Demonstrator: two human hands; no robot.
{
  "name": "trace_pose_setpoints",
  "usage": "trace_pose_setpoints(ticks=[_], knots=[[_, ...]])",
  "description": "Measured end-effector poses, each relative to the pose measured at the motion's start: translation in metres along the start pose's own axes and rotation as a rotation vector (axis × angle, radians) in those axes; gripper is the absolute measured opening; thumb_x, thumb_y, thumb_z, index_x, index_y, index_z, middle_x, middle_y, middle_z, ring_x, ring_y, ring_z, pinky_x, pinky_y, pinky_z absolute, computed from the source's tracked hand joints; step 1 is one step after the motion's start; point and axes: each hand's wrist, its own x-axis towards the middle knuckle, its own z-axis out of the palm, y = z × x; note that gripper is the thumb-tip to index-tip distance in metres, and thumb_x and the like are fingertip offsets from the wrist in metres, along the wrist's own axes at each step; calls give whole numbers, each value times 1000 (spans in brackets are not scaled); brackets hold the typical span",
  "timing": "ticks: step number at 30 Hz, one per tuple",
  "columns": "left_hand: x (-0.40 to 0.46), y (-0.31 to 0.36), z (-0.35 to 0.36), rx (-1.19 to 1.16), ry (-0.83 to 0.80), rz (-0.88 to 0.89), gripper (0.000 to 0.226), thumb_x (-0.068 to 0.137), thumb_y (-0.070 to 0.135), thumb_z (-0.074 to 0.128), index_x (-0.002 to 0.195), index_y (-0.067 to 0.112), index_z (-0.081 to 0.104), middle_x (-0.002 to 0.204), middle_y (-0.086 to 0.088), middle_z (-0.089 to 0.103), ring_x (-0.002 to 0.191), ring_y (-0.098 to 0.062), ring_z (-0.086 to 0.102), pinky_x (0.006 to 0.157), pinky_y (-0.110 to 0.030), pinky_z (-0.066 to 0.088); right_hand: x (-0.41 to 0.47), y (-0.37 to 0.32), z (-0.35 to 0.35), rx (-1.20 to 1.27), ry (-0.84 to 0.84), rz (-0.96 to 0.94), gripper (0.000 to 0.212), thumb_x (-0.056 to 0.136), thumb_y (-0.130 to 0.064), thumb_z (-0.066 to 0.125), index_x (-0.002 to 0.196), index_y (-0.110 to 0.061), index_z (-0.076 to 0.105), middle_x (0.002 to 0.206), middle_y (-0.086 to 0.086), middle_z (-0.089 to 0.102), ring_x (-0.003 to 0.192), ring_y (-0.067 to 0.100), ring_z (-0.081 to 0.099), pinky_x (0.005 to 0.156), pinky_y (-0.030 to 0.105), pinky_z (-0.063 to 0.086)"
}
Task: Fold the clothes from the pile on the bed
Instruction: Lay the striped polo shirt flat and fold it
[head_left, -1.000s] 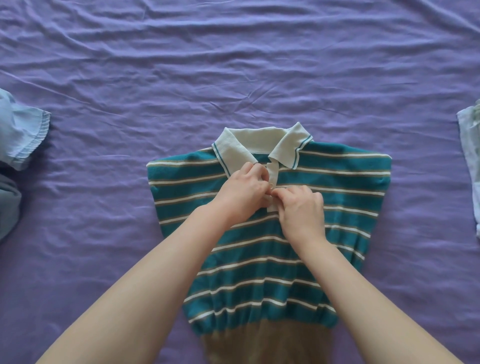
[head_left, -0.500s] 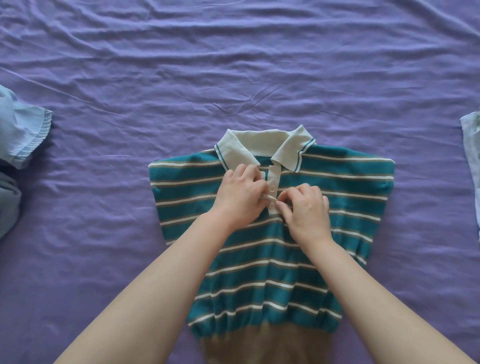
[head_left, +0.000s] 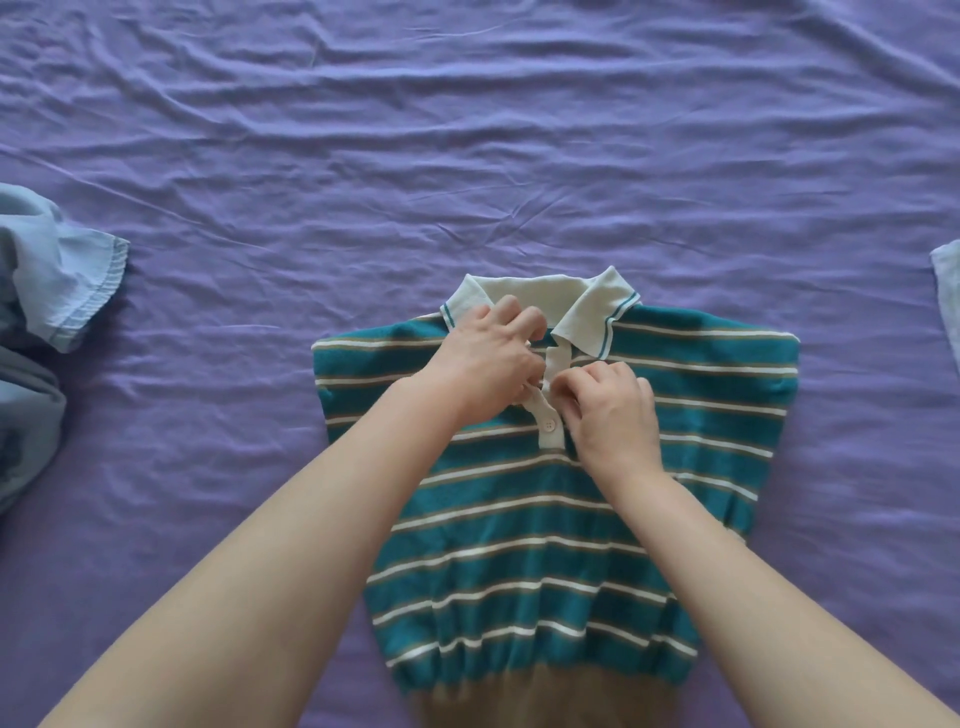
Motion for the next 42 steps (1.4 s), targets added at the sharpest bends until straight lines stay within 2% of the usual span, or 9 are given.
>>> trace_pose_setpoints(ticks=[3,10,17,22,26,32,36,40,42], knots=[[5,3,3,2,-20,-2,20,88,42,56,102,33,67,126,8,45,116,-20,33,88,-31,28,5,0,-3,29,-47,19,20,94,-29,51,101,-21,67,97,1,67,91,23,54,77,35,34],[7,5,7,-79,-24,4,19,87,43,57,102,36,67,95,11,59,107,-19,39,80,-29,23,10,-1,-8,205,-80,107,17,92,-23,55,102,-18,67,100,3,68,93,22,57,86,38,44],[6,2,15,-119,149,-24,18,89,42,55,101,34,67,104,11,61,114,-20,41,86,-33,22,14,-4,-11,371,-113,210,16,92,-25,56,100,-19,67,98,1,69,91,22,59,81,38,49],[10,7,22,-75,229,32,11,88,31,60,89,21,65,89,10,67,103,-21,50,83,-36,31,18,-2,-12,387,-173,236,15,93,-23,54,102,-18,65,98,3,69,91,23,60,81,41,50],[8,8,20,113,295,46,11,77,28,72,71,22,65,68,10,65,86,-18,61,73,-29,43,20,-2,-11,406,-188,240,15,94,-22,53,102,-16,63,99,4,69,92,23,60,81,39,49],[5,6,25,223,307,126,8,75,35,75,74,29,70,71,16,64,86,-13,62,76,-26,45,15,3,-13,471,-196,170,19,92,-16,54,109,-15,60,102,2,67,95,20,61,88,39,49],[9,5,22,227,271,110,9,77,41,72,77,32,70,73,17,63,89,-10,60,76,-26,45,13,8,-9,316,-121,12,25,85,-24,63,107,-15,57,92,-2,64,86,19,56,85,40,45],[15,0,24,100,166,104,22,96,39,46,101,30,66,96,12,63,111,-15,46,87,-30,33,14,9,-5,220,-18,-47,23,86,-28,65,105,-18,57,91,-3,66,86,20,57,80,33,36],[18,-4,24,2,108,93,29,97,43,41,105,28,65,101,11,62,113,-16,41,88,-31,29,13,9,-4,201,12,-84,22,86,-26,65,105,-17,57,90,-3,67,84,21,57,78,32,33]])
